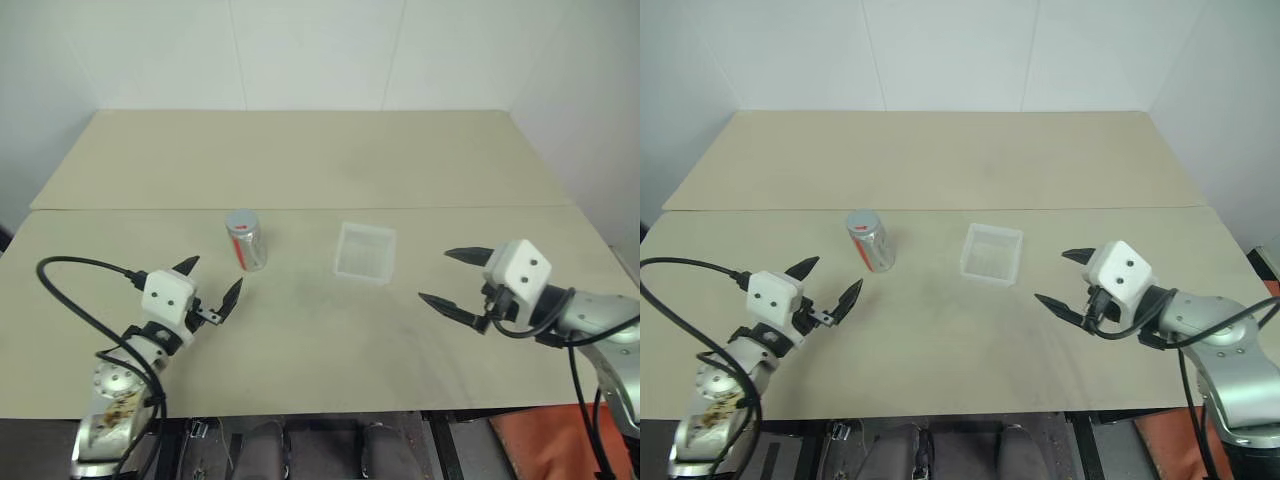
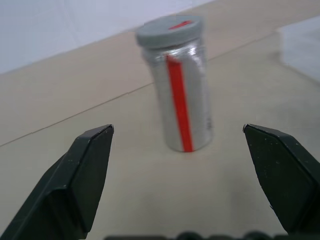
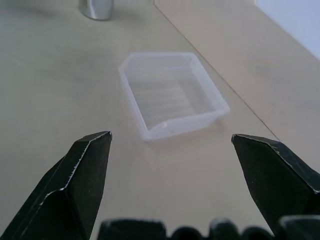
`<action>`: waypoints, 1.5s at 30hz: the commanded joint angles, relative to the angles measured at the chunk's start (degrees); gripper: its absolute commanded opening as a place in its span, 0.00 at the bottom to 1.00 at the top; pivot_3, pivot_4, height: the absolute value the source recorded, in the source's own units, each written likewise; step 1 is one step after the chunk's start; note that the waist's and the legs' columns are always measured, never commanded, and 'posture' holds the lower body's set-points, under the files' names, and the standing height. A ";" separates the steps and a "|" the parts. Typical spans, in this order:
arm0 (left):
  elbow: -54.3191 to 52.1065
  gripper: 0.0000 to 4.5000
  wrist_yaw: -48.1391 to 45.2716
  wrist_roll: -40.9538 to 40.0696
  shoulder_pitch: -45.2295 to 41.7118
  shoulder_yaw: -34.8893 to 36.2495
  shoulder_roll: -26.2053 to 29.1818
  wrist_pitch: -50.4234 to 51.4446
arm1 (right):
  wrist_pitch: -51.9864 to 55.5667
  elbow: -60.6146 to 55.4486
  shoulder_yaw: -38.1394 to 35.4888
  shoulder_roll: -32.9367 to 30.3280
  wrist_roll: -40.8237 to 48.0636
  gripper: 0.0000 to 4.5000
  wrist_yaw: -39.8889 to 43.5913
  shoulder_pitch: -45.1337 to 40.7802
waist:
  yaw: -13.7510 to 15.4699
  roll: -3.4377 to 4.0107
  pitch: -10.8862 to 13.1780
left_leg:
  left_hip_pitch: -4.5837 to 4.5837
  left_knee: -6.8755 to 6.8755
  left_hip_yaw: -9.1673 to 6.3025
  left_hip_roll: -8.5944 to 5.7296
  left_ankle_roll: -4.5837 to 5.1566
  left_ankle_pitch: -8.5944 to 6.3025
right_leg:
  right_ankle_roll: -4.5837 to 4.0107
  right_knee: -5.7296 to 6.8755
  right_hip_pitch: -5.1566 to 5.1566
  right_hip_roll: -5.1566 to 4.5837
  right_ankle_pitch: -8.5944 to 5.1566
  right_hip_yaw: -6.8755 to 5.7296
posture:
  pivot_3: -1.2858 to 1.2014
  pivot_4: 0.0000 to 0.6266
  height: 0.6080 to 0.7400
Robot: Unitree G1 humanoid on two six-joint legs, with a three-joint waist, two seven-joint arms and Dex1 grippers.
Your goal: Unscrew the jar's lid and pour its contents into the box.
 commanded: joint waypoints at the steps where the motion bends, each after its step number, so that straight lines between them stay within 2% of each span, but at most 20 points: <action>1: 1.12 1.00 2.09 2.19 -0.89 -0.80 -0.85 -3.10 | 0.60 -1.52 1.06 0.88 -0.57 0.99 -1.88 -2.18 | -0.03 0.00 0.00 | -0.02 0.00 0.00 0.00 0.00 0.00 | 0.00 -0.01 -0.02 -0.01 0.00 0.00 | 0.52 0.24 1.00; 9: 7.78 1.00 5.50 4.47 -4.65 -3.80 -5.16 -7.72 | 0.86 -1.33 5.60 3.24 -2.81 0.99 -4.05 -4.20 | -0.02 0.00 -0.01 | -0.02 0.01 0.00 -0.02 0.01 0.00 | 0.00 0.00 -0.02 -0.03 0.01 -0.02 | 0.52 0.24 1.00; 29: 23.66 1.00 10.98 7.56 -17.87 -6.87 -9.89 -13.86 | 3.20 -3.26 5.80 5.65 -3.39 0.99 -7.28 -5.13 | -0.01 -0.01 -0.02 | -0.06 0.03 -0.02 -0.03 0.01 0.01 | 0.03 0.02 -0.04 -0.02 0.04 -0.05 | 0.52 0.24 1.00; 37: 26.61 1.00 11.63 6.59 -19.75 -6.77 -11.09 -14.77 | 3.30 -3.75 6.09 5.95 -3.59 0.99 -7.85 -4.67 | -0.01 -0.01 -0.02 | -0.07 0.03 -0.01 -0.03 0.01 0.01 | 0.05 0.00 -0.04 -0.02 0.05 -0.05 | 0.52 0.24 1.00; 38: 26.60 0.91 11.49 6.50 -19.73 -6.78 -11.17 -14.80 | 3.31 -3.83 6.00 5.98 -3.54 1.00 -7.86 -4.59 | -0.01 -0.01 -0.02 | -0.06 0.03 -0.01 -0.03 0.01 0.01 | 0.05 0.01 -0.04 -0.02 0.05 -0.05 | 0.52 0.24 1.00; 39: 26.52 0.87 11.45 6.53 -19.71 -6.83 -11.21 -14.45 | 3.32 -3.87 6.05 6.02 -3.62 1.00 -7.93 -4.56 | -0.01 -0.01 -0.02 | -0.06 0.03 -0.02 -0.03 0.01 0.01 | 0.05 0.01 -0.04 -0.02 0.05 -0.05 | 0.52 0.24 1.00; 45: 28.05 0.45 11.87 7.39 -19.96 -7.28 -11.45 -15.63 | 3.24 -3.77 6.27 6.21 -3.94 1.00 -8.20 -4.47 | -0.01 -0.01 -0.02 | -0.06 0.03 -0.02 -0.03 0.01 0.01 | 0.05 0.01 -0.03 -0.03 0.05 -0.05 | 0.52 0.24 1.00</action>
